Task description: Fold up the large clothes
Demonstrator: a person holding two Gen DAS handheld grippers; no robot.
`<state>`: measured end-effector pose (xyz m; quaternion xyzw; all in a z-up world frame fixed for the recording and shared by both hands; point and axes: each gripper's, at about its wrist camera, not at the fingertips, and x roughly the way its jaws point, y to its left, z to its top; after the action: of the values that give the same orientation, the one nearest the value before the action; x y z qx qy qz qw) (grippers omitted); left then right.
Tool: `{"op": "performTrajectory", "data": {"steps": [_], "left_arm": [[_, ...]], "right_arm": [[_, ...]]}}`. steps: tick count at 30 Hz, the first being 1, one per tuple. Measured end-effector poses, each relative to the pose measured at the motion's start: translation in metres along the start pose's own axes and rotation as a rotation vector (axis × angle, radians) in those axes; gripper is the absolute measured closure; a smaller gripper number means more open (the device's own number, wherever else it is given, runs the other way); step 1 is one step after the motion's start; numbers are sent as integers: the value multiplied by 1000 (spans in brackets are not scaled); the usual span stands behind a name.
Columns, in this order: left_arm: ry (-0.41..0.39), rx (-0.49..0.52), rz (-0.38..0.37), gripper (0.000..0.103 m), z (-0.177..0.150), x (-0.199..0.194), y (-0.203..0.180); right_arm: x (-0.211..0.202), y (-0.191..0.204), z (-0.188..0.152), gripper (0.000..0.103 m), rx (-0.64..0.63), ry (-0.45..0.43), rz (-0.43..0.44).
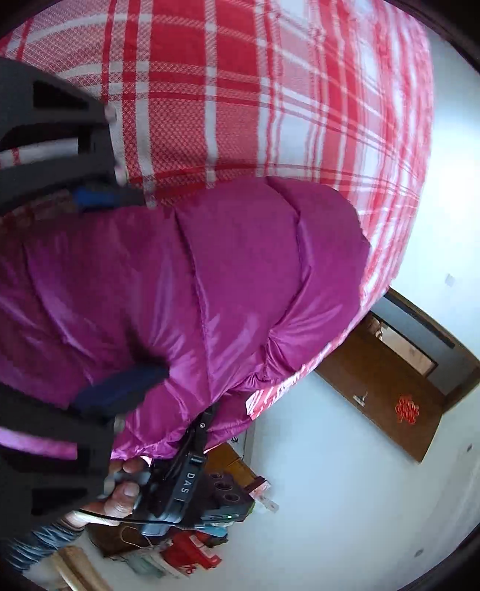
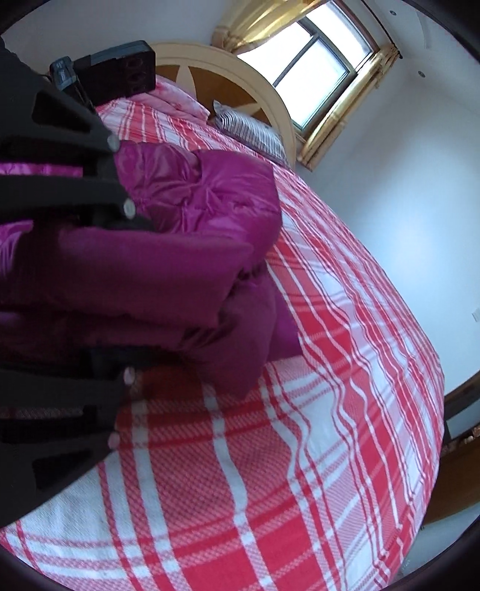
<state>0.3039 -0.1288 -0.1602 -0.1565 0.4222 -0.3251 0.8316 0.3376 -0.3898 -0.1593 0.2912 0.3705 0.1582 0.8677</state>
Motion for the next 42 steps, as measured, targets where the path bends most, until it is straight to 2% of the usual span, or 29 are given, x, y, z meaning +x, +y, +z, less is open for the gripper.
{"op": "performTrajectory", "data": {"steps": [2, 4, 7, 11, 14, 19, 21, 29, 38, 42], "left_arm": [[-21, 8, -7, 59, 1, -14, -4], [-50, 16, -28, 67, 0, -36, -6], [-94, 33, -11, 68, -5, -69, -7], [-153, -20, 8, 69, -12, -119, 16], [-167, -14, 84, 69, -19, -157, 26], [-216, -16, 256, 69, -35, -221, 53], [-227, -28, 296, 69, -39, -234, 63], [-271, -103, 417, 69, -56, -278, 109], [-286, -148, 490, 69, -77, -313, 146], [-285, -179, 501, 69, -83, -315, 165]], "right_arm": [[-8, 9, -2, 78, 0, -17, 13], [-15, 25, -4, 79, -22, -28, 38], [-20, 57, -8, 81, -53, -34, 85], [-11, 109, -16, 81, -100, -20, 155], [9, 147, -24, 81, -133, 20, 212], [64, 211, -42, 81, -191, 107, 294], [87, 237, -51, 81, -209, 144, 317], [157, 296, -55, 82, -286, 257, 362], [206, 336, -68, 82, -313, 325, 377], [222, 346, -73, 82, -317, 340, 360]]}}
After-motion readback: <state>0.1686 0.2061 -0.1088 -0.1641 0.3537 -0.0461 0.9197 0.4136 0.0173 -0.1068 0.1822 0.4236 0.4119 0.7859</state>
